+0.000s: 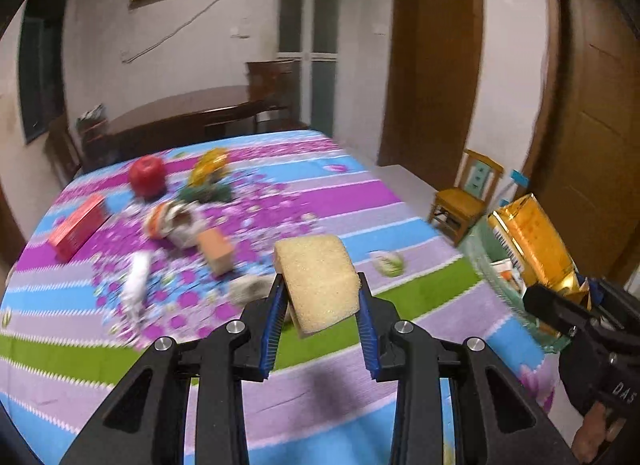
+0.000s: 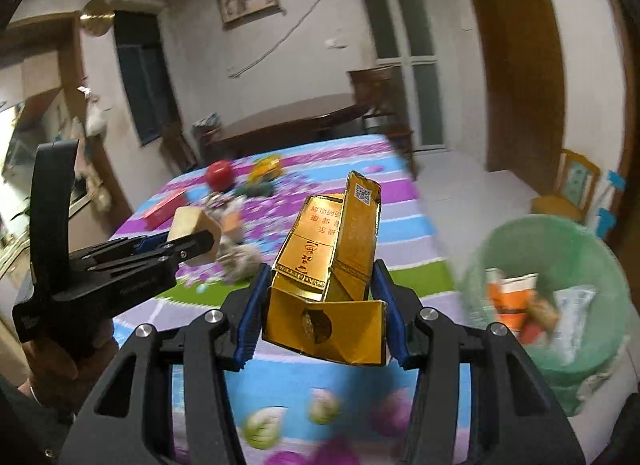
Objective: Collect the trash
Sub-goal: 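Carry the sponge and gold box with both tools over the bin, then open both tools to drop the sponge and gold box into the bin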
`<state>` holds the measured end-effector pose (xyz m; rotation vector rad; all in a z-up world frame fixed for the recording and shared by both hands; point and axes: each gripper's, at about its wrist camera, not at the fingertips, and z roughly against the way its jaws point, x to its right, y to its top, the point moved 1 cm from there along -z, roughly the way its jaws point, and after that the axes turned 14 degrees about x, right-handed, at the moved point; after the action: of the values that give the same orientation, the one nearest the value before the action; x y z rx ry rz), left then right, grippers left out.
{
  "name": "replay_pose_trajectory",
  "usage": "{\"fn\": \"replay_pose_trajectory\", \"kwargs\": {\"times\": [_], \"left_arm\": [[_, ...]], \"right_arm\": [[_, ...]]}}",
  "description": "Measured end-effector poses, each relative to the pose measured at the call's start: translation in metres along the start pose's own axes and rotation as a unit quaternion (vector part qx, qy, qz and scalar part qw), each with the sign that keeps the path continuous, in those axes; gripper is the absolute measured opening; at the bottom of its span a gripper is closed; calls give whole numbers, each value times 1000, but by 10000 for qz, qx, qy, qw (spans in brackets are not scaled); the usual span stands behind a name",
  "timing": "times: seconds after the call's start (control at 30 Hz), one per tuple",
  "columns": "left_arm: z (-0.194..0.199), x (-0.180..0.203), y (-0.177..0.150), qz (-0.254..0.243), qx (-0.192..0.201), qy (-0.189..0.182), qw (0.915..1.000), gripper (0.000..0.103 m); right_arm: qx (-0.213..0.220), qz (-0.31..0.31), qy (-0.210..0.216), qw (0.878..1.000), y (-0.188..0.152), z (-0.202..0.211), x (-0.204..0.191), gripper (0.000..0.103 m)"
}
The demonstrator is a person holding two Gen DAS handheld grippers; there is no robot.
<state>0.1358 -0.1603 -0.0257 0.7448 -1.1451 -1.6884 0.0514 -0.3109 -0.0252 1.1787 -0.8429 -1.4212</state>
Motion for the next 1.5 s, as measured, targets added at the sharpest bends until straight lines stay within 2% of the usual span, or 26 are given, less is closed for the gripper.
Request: {"fn": "replay_pose_trajectory", "kwargs": {"times": [0.2,0.47,0.63,0.83,1.1,1.5], "left_arm": [[-26,62,15,-401,25,-479,9980,35],[-60,150,26,-922,25,-1088,9898,35],[-77,192,26,-1205,-10,-1357,9834,35],[-97,239,32,-1461,-6,-1642,9756,35],[-113,264,32,-1591,-28,-1836,9700,35],[-121,266,26,-1664,-78,-1874,9680,35]], "right_arm": [[148,-86,-662,9977,10,23,49,49],[54,-132,-1571,9875,11,39,119,49],[-57,-231,-1927,9810,8,43,154,49],[-141,-268,-2171,9757,8,47,178,49],[-158,-253,-2271,9734,9,48,187,49],[-193,-261,-2215,9746,14,40,190,49]]}}
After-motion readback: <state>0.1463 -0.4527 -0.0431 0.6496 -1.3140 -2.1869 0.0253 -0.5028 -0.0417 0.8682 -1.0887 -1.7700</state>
